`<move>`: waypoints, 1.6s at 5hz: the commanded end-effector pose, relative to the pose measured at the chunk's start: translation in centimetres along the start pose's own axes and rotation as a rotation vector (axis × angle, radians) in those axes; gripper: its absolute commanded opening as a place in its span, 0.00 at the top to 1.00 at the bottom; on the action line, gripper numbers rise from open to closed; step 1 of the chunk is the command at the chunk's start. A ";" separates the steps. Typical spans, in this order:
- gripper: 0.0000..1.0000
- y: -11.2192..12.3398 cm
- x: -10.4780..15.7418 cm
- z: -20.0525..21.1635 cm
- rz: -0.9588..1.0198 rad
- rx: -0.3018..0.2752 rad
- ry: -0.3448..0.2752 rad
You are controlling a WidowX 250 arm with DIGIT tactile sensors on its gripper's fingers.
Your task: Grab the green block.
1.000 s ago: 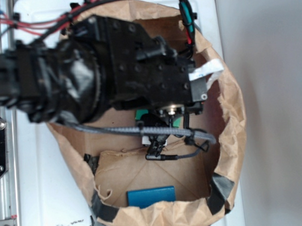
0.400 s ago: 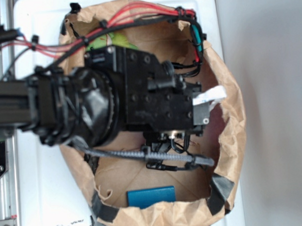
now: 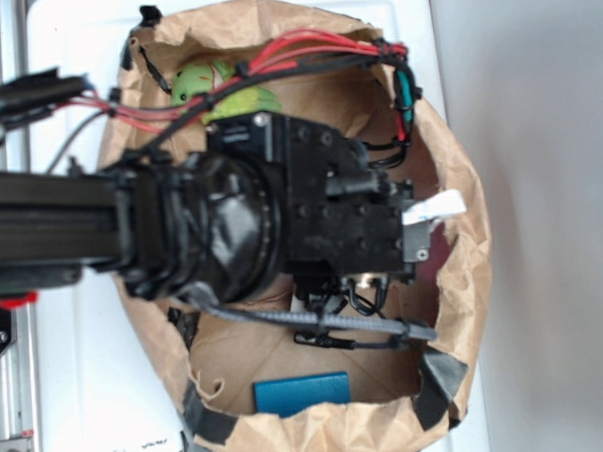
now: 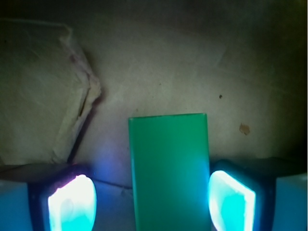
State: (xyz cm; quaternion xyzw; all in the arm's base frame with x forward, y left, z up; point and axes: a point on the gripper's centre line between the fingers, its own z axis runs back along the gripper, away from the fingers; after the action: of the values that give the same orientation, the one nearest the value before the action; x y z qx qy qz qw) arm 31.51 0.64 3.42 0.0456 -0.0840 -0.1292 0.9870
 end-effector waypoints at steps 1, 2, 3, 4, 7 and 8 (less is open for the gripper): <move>0.00 0.4 1.1 0.2 -0.003 0.029 -0.026; 1.00 0.1 0.8 0.4 -0.003 0.050 -0.041; 1.00 0.0 0.6 0.3 -0.008 0.057 -0.042; 1.00 0.2 0.5 0.4 -0.002 0.060 -0.042; 1.00 0.6 -0.2 1.0 0.029 0.056 -0.040; 1.00 0.9 -0.8 3.2 0.059 0.001 -0.032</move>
State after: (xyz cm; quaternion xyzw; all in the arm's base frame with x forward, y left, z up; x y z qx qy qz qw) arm 29.59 1.05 4.86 0.0340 -0.0685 -0.1034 0.9917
